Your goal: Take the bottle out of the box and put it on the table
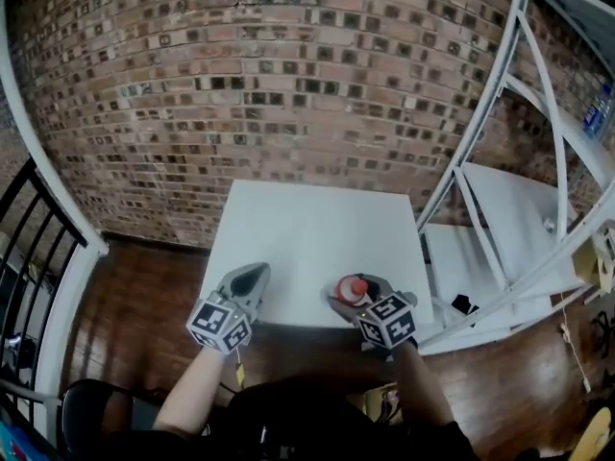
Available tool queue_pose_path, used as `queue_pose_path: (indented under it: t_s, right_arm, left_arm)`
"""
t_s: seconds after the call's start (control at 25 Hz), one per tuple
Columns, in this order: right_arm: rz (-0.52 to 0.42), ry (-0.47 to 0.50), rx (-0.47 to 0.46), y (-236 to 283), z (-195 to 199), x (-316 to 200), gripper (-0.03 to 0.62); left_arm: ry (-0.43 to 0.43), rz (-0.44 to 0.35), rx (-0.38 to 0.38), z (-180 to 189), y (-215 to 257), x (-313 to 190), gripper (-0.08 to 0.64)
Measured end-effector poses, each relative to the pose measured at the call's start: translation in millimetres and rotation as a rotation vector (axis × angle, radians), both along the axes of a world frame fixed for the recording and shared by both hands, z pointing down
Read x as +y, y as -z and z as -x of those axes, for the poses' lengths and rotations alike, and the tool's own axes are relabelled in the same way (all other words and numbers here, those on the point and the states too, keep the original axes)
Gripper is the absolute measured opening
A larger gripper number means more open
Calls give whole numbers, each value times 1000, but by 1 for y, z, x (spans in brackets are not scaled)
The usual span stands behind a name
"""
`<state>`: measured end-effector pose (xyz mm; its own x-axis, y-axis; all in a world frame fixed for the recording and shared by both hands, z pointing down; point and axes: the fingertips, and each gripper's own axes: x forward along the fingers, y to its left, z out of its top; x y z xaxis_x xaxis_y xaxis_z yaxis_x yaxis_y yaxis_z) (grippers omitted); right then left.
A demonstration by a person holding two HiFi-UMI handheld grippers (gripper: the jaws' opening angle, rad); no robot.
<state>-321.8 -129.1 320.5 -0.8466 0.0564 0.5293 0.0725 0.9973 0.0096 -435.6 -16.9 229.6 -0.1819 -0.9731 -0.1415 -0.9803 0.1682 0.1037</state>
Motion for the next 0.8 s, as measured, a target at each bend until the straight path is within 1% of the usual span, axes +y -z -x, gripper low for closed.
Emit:
queue_pose_path:
  t_s: [0.12,0.2,0.28,0.4,0.56,0.68,0.8]
  right_arm:
    - [11,57,-4,2,13,-9,337]
    - [14,85,-5,3,25,-15,337]
    - [24,100,-1,-2,38,-20,337]
    - [44,111,5,-11,58,-26,337]
    - [35,148,20,-19,111,-33,337]
    - [40,173,53,-30,159,-32,337]
    - [45,188,86,-36,204,-34,337]
  left_arm:
    - [68,9,-4,3,-2,0,-3]
    - [107,15,6,8,-4,0,-3]
    - [119,34,18,15,-8,-2,-3]
    - [108,60,20,27,-15,-12,-3]
    - [140,65,15,64,-23,-18,-3]
    - [167,55,20,103,-32,-21,-3]
    - [181,54,10,139,-33,-28,-3]
